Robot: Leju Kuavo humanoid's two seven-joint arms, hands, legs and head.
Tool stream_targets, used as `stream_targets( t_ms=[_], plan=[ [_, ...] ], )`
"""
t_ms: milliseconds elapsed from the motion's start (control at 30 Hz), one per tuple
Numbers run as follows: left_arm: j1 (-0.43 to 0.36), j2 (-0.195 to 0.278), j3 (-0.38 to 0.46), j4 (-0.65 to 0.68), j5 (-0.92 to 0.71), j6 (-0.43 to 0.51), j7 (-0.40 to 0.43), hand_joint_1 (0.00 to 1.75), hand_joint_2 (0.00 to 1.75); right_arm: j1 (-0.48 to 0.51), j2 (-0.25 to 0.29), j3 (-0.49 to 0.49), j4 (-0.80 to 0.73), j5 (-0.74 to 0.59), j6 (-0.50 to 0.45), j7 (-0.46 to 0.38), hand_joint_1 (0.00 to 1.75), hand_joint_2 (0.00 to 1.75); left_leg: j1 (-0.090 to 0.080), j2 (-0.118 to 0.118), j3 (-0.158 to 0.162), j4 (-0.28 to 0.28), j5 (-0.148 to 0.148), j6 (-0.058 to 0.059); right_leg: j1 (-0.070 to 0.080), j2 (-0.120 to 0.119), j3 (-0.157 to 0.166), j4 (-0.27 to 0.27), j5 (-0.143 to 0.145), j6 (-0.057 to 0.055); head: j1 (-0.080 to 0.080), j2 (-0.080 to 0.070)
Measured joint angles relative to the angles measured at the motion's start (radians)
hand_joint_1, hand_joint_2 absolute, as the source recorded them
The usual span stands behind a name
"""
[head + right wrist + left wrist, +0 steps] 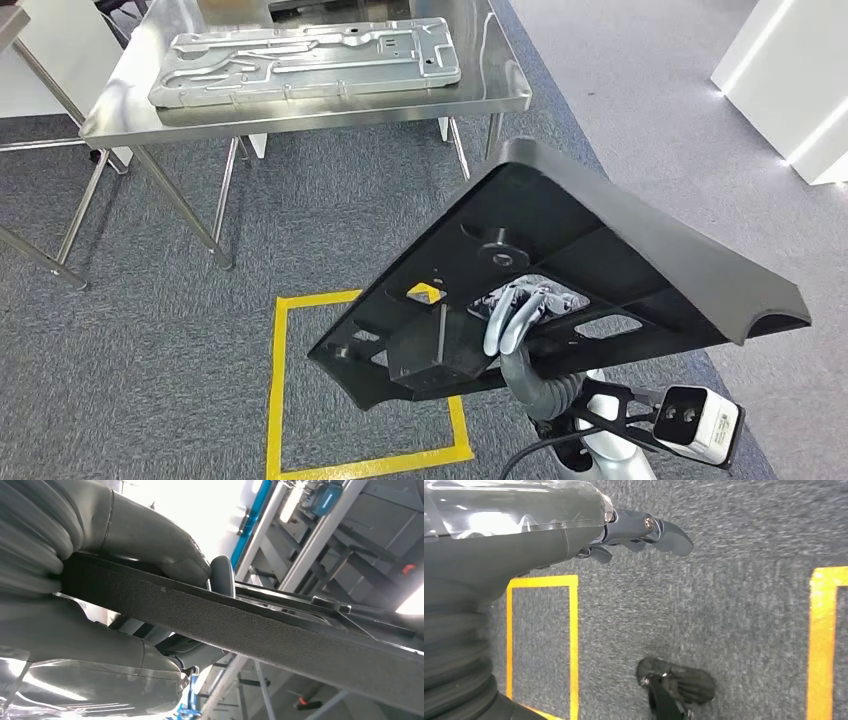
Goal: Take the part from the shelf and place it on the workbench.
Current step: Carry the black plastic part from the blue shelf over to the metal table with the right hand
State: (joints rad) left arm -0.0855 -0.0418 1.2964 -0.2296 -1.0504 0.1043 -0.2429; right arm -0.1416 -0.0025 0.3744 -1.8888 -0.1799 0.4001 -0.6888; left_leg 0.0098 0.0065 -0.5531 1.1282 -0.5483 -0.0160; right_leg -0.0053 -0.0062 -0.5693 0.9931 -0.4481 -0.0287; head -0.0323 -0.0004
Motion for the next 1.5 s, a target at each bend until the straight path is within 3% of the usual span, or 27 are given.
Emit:
stream_targets(
  t_ms=[67,100,133,167,233,267,300,433,500,567,600,633,667,733,800,900,967,1000,1100,1133,1167,1200,1267,1300,1433,1500],
  plan=[
    [0.001,0.001,0.000,0.000,0.000,0.000,0.000,0.00,1.75,0.000,0.000,0.001,0.002,0.018,-0.006,0.001,1.73,1.75,0.001,0.000,-0.082,0.128,-0.051,-0.006,0.002,-0.003,0.007,0.000,-0.009,-0.005,0.000,0.000],
    [0.004,0.001,0.000,0.000,0.000,0.000,0.000,0.00,1.75,0.001,0.000,0.001,0.003,0.026,-0.009,0.003,1.73,1.75,0.001,0.000,-0.112,0.162,-0.061,-0.007,0.003,-0.004,0.011,0.000,-0.014,-0.005,0.000,0.000],
    [0.006,0.001,0.000,0.000,0.000,0.000,0.000,0.00,1.75,0.002,0.000,0.002,0.004,0.032,-0.012,0.004,1.73,1.75,0.001,0.000,-0.124,0.159,-0.048,-0.006,0.003,-0.005,0.018,0.001,-0.020,-0.005,0.000,0.000],
    [0.008,0.001,0.000,0.000,0.000,-0.001,0.000,0.00,1.75,0.003,0.000,0.003,0.005,0.036,-0.014,0.005,1.73,1.75,0.001,0.000,-0.116,0.118,-0.013,-0.004,0.003,-0.006,0.027,0.001,-0.026,-0.003,0.000,0.000],
    [0.009,0.001,0.000,0.000,0.000,-0.001,0.000,0.00,1.75,0.003,0.000,0.004,0.005,0.037,-0.015,0.002,1.73,1.75,-0.001,0.001,-0.069,-0.019,0.073,0.004,0.004,-0.010,0.047,0.001,-0.039,0.004,0.000,0.000],
    [0.009,0.002,0.000,0.000,-0.001,-0.001,0.000,0.00,1.75,0.002,0.000,0.004,0.005,0.034,-0.015,-0.001,1.73,1.75,-0.004,0.001,-0.050,-0.073,0.090,0.009,0.005,-0.011,0.052,0.001,-0.045,0.008,0.000,0.000],
    [0.009,0.002,0.000,0.000,-0.002,-0.001,0.000,0.00,1.75,0.002,0.000,0.004,0.005,0.030,-0.015,-0.003,1.73,1.75,-0.007,0.002,-0.038,-0.105,0.097,0.015,0.006,-0.014,0.055,0.000,-0.050,0.014,0.000,0.000],
    [0.012,0.004,0.000,0.000,-0.002,-0.001,0.000,0.00,1.75,0.002,0.001,0.003,0.004,0.018,-0.015,-0.007,1.73,1.75,-0.004,-0.001,-0.016,-0.128,0.099,0.040,0.008,-0.011,0.055,0.033,-0.057,0.037,0.000,0.000],
    [0.008,0.004,0.000,0.000,-0.002,-0.002,0.000,0.00,1.75,0.000,0.001,0.002,0.003,0.015,-0.013,-0.008,1.73,1.75,-0.001,-0.003,-0.003,-0.132,0.096,0.049,0.004,-0.003,0.011,0.116,-0.092,0.047,0.000,0.000],
    [0.006,0.004,0.000,0.000,-0.002,-0.002,0.000,0.00,1.75,0.004,0.000,0.001,0.003,0.013,-0.010,-0.009,1.73,1.75,-0.002,-0.005,0.000,-0.132,0.090,0.053,0.001,0.001,-0.077,0.248,-0.145,0.053,0.000,0.000],
    [0.006,0.004,0.000,0.000,-0.001,-0.001,0.000,0.00,1.75,0.007,0.000,0.001,0.003,0.012,-0.008,-0.009,1.73,1.75,-0.002,-0.006,0.003,-0.132,0.086,0.053,0.000,0.002,-0.114,0.293,-0.159,0.054,0.000,0.000],
    [0.007,0.004,0.000,0.000,-0.001,0.000,0.000,0.00,1.75,0.010,0.000,0.001,0.004,0.011,-0.006,-0.009,1.73,1.75,-0.002,-0.007,0.008,-0.132,0.081,0.053,0.000,0.002,-0.135,0.305,-0.153,0.054,0.000,0.000],
    [0.008,0.004,0.000,0.000,0.000,0.000,0.000,0.00,1.75,0.012,0.000,0.000,0.004,0.009,-0.003,-0.009,1.73,1.75,-0.002,-0.008,0.015,-0.132,0.075,0.052,-0.001,0.002,-0.135,0.277,-0.124,0.053,0.000,0.000],
    [0.008,0.003,0.000,0.000,0.001,0.001,0.000,0.00,1.75,0.014,0.000,-0.001,0.004,0.006,0.004,-0.009,1.73,1.75,-0.002,-0.011,0.032,-0.132,0.061,0.047,0.001,0.002,-0.091,0.142,-0.030,0.046,0.000,0.000],
    [0.007,0.002,0.000,0.000,0.001,0.001,-0.001,0.00,1.75,0.015,0.000,-0.002,0.005,0.003,0.008,-0.009,1.73,1.75,-0.004,-0.014,0.045,-0.133,0.048,0.037,0.007,0.002,-0.053,0.039,0.006,0.035,0.000,0.000],
    [0.008,0.002,0.000,0.000,0.001,0.001,-0.004,0.00,1.75,0.020,0.001,-0.009,0.005,0.002,0.017,-0.009,1.73,1.75,-0.006,-0.013,0.056,-0.123,0.041,0.018,0.009,0.003,-0.039,0.017,0.007,0.015,0.000,0.000],
    [0.007,0.001,0.000,0.000,0.001,0.000,-0.005,0.00,1.75,0.020,0.002,-0.014,0.004,0.003,0.024,-0.009,1.73,1.75,-0.005,-0.012,0.046,-0.084,0.030,0.008,0.004,0.003,-0.022,0.012,0.010,0.005,0.000,0.000],
    [0.006,0.000,0.000,0.000,0.000,0.000,-0.006,0.00,1.75,0.021,0.002,-0.015,0.004,0.004,0.026,-0.010,1.73,1.75,-0.004,-0.012,0.022,-0.038,0.014,0.004,0.002,0.002,-0.015,0.010,0.007,0.001,0.000,0.000],
    [0.007,0.000,0.000,0.000,0.000,-0.001,-0.007,0.00,1.75,0.026,0.002,-0.020,0.003,0.005,0.031,-0.010,1.73,1.75,0.000,-0.012,-0.092,0.143,-0.061,-0.007,0.003,0.003,-0.003,0.009,-0.006,-0.006,0.000,0.000],
    [0.009,0.000,0.000,0.000,0.000,-0.001,-0.007,0.00,1.75,0.028,0.002,-0.022,0.003,0.005,0.034,-0.010,1.73,1.75,0.000,-0.012,-0.116,0.164,-0.070,-0.009,0.003,0.004,0.002,0.009,-0.011,-0.005,0.000,0.000],
    [0.010,0.000,0.000,0.000,0.000,-0.001,-0.008,0.00,1.75,0.030,0.002,-0.024,0.003,0.005,0.036,-0.010,1.73,1.75,0.001,-0.011,-0.122,0.149,-0.056,-0.009,0.003,0.005,0.010,0.009,-0.017,-0.004,0.000,0.000],
    [0.011,0.000,0.000,0.000,0.000,-0.002,-0.008,0.00,1.75,0.031,0.002,-0.025,0.003,0.006,0.038,-0.010,1.73,1.75,0.001,-0.011,-0.112,0.099,-0.019,-0.007,0.003,0.006,0.019,0.009,-0.023,-0.003,0.000,0.000],
    [0.011,0.001,0.000,0.000,-0.002,-0.002,-0.010,0.00,1.75,0.031,0.002,-0.028,0.003,0.006,0.040,-0.010,1.73,1.75,-0.002,-0.010,-0.068,-0.037,0.068,0.002,0.004,0.006,0.036,0.009,-0.036,0.004,0.000,0.000],
    [0.010,0.002,0.000,0.000,-0.002,-0.002,-0.010,0.00,1.75,0.031,0.003,-0.029,0.003,0.006,0.041,-0.011,1.73,1.75,-0.004,-0.009,-0.053,-0.082,0.085,0.009,0.005,0.006,0.041,0.010,-0.042,0.009,0.000,0.000],
    [0.011,0.004,0.000,0.000,-0.006,-0.004,-0.012,0.00,1.75,0.032,0.004,-0.035,0.001,0.006,0.041,-0.011,1.73,1.75,-0.006,-0.012,-0.031,-0.117,0.096,0.040,0.007,0.007,0.049,0.030,-0.049,0.036,0.000,0.000],
    [0.010,0.004,0.000,0.000,-0.007,-0.004,-0.014,0.00,1.75,0.030,0.005,-0.040,0.000,0.005,0.041,-0.012,1.73,1.75,-0.002,-0.013,-0.016,-0.122,0.098,0.050,0.004,0.007,0.027,0.082,-0.077,0.047,0.000,0.000]
  ],
)
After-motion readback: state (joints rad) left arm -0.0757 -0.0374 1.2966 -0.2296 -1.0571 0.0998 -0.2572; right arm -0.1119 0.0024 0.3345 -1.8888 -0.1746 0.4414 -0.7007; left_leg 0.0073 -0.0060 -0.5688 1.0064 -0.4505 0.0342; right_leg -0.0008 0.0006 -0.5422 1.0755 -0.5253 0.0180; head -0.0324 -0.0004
